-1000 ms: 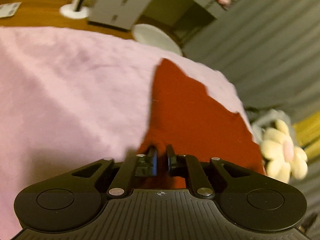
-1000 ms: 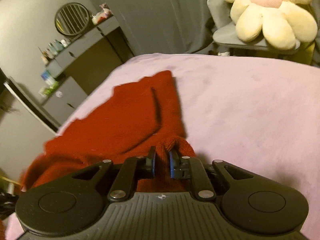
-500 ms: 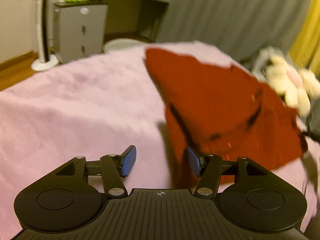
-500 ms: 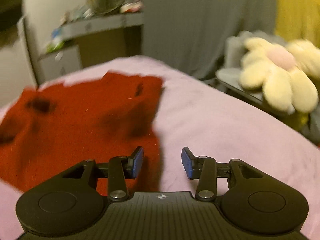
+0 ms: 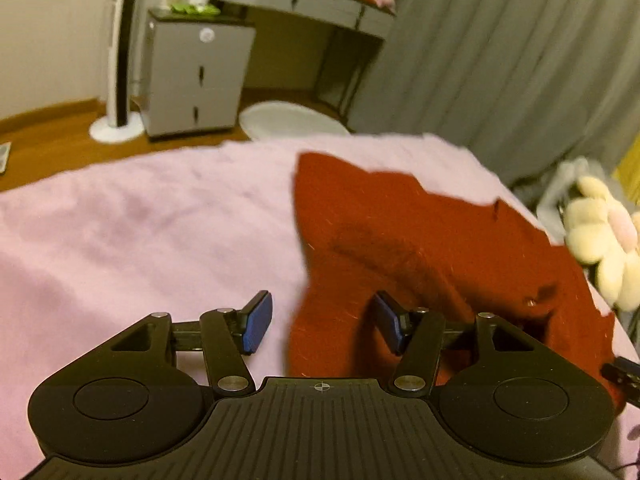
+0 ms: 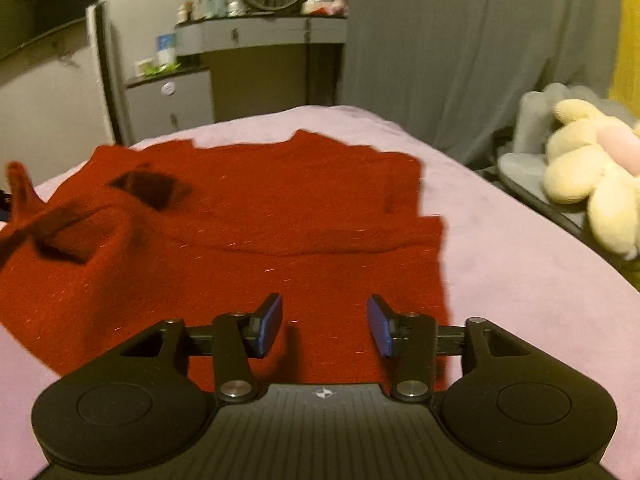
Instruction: Fold small clothes
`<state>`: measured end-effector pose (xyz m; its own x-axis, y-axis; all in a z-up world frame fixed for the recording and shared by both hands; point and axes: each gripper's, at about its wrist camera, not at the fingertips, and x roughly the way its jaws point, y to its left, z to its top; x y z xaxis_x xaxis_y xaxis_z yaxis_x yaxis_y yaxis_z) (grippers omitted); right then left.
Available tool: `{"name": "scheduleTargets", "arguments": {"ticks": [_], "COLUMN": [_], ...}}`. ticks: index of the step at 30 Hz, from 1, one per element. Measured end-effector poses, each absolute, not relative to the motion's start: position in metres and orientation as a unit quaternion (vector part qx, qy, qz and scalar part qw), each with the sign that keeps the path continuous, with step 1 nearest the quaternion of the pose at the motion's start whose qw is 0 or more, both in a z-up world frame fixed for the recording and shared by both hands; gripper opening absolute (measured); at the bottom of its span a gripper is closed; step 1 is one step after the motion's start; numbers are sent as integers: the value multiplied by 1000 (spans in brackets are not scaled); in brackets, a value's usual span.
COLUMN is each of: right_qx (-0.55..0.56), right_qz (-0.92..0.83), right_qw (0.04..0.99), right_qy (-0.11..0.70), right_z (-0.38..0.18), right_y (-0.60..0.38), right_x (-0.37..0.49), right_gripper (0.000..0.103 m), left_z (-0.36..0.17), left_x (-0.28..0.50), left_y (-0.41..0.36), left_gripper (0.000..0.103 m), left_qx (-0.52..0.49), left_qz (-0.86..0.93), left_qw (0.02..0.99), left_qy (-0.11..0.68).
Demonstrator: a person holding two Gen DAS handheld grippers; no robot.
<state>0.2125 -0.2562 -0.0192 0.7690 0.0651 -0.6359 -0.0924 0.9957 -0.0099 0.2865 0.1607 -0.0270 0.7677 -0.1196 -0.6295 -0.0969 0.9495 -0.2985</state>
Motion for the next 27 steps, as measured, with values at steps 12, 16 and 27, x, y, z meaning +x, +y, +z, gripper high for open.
{"name": "scheduleTargets", "arguments": {"ticks": [12, 16, 27], "right_qx": [86, 86, -23], "right_qz": [13, 30, 51], "right_qw": [932, 932, 953], "right_qy": [351, 349, 298], "right_z": [-43, -48, -16], "right_y": [-304, -301, -266], "right_x": [255, 263, 231], "right_gripper": [73, 63, 11], "left_z": [-47, -39, -3], "left_x": [308, 306, 278], "left_y": [147, 137, 122], "left_gripper": [59, 44, 11], "left_qx": [-139, -108, -77], "left_qz": [-83, -76, -110], "left_qw": [910, 915, 931], "left_qy": [381, 382, 340]}}
